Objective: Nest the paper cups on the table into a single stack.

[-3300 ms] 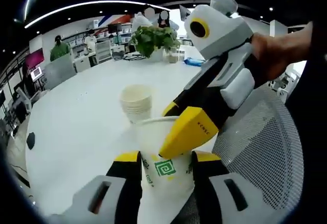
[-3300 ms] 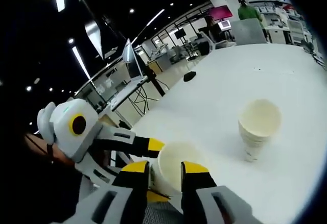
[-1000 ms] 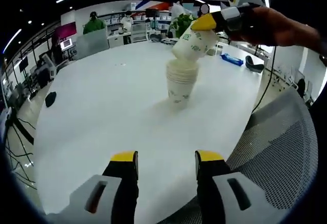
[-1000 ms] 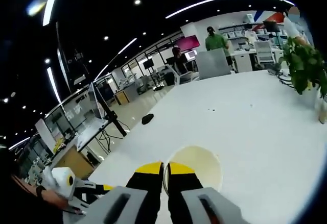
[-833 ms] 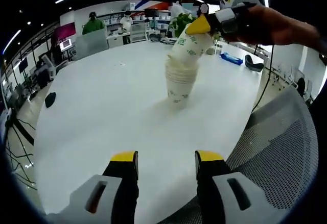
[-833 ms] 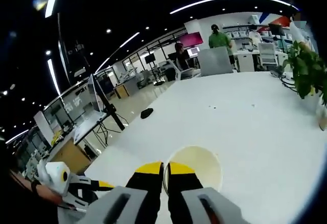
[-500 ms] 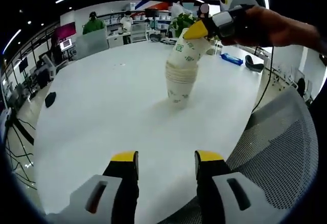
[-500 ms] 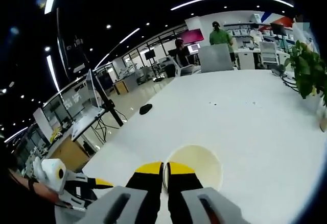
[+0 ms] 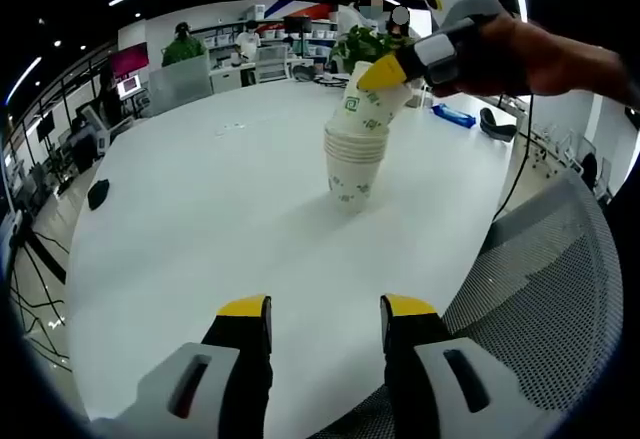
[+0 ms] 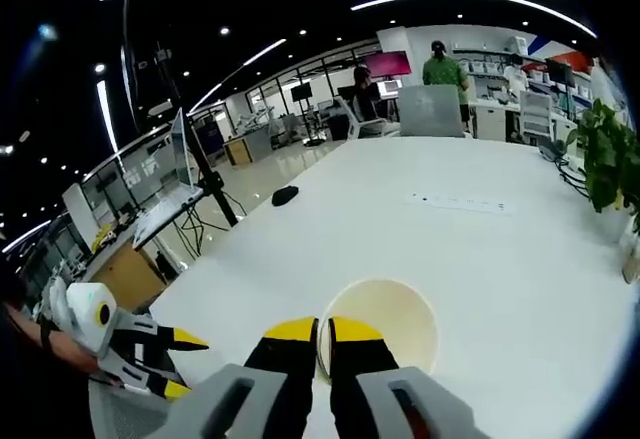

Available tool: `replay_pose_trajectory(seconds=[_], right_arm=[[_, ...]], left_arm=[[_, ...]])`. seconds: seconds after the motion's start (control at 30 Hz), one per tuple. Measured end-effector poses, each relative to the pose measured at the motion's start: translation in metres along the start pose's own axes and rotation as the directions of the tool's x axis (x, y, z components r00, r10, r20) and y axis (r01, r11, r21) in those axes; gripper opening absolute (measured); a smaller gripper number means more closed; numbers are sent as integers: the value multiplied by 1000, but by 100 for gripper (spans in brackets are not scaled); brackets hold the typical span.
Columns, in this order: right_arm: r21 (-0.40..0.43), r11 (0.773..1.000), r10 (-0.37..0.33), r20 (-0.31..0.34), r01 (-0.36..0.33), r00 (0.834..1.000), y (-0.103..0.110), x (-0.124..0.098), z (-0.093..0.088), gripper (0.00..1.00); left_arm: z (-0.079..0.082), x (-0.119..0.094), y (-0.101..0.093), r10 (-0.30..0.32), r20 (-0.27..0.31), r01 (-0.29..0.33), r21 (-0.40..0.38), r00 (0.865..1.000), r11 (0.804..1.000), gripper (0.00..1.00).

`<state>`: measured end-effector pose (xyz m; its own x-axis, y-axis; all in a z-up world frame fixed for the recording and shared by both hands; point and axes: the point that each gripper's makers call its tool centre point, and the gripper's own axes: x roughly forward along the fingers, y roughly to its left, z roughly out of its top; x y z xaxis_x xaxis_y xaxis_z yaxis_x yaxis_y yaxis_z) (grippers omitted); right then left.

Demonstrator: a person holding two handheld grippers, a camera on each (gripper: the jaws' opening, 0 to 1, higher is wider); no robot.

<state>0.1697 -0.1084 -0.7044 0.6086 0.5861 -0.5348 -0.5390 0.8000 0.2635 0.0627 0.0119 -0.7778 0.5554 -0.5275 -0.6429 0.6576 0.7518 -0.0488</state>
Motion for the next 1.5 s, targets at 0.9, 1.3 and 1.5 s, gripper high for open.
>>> replay_pose_trajectory(seconds=[0.9, 1.3, 1.5], right_arm=[[-72, 997, -5, -43, 2, 999, -3, -11, -15, 12], [-43, 997, -63, -28, 62, 998, -44, -43, -29, 20], [-82, 996, -51, -63, 45, 997, -49, -51, -42, 30]], left_arm=[[-3, 3, -4, -19, -12, 19, 1, 1000, 1000, 42], [-2, 2, -7, -44, -15, 43, -23, 999, 999, 42], [-1, 9, -2, -68, -7, 68, -29, 998, 997, 42]])
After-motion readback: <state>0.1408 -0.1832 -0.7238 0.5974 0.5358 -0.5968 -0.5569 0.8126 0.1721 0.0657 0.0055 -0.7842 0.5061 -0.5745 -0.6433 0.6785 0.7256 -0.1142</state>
